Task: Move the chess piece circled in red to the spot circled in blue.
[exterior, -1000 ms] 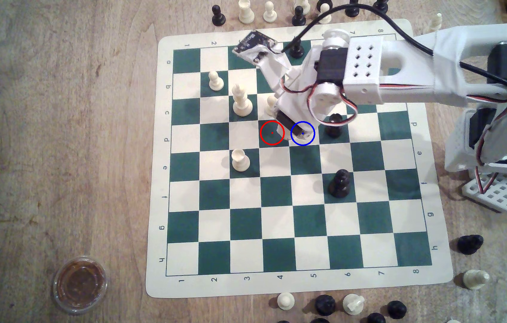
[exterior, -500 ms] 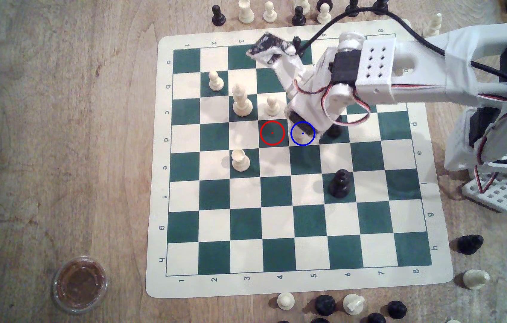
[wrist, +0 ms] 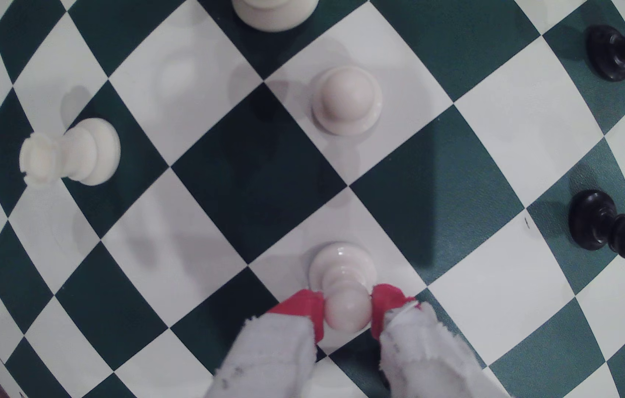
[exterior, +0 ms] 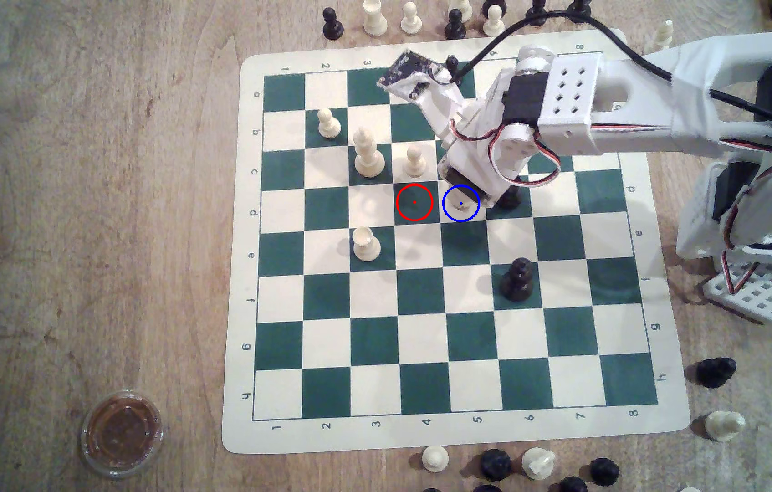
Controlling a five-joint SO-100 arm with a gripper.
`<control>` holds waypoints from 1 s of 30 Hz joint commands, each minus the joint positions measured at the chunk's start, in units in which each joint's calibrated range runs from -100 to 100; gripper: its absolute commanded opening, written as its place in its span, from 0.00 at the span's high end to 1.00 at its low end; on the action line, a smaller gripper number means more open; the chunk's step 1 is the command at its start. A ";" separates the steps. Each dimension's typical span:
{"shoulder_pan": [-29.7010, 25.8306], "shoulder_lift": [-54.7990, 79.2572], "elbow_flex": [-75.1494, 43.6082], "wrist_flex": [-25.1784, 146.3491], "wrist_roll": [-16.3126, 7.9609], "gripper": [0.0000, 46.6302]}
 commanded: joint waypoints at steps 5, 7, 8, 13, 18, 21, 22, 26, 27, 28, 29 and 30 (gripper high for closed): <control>-0.26 -0.22 -1.38 -0.08 0.34 0.85; 0.13 -0.22 -1.47 -0.08 0.39 0.67; 0.21 -0.47 -1.38 -0.08 0.39 0.60; 0.21 -4.04 -0.39 0.49 0.00 0.36; -0.11 -8.96 -0.39 3.52 0.10 0.35; -0.58 -15.24 0.61 7.86 1.32 0.34; -0.65 -16.69 1.16 7.94 1.47 0.34; -0.89 -22.55 4.69 8.11 2.25 0.33; -1.04 -23.99 5.96 8.11 2.49 0.33; -1.91 -26.96 8.77 8.03 2.78 0.33; -2.53 -29.08 10.77 7.62 3.03 0.34; -3.23 -31.97 13.76 6.55 3.42 0.34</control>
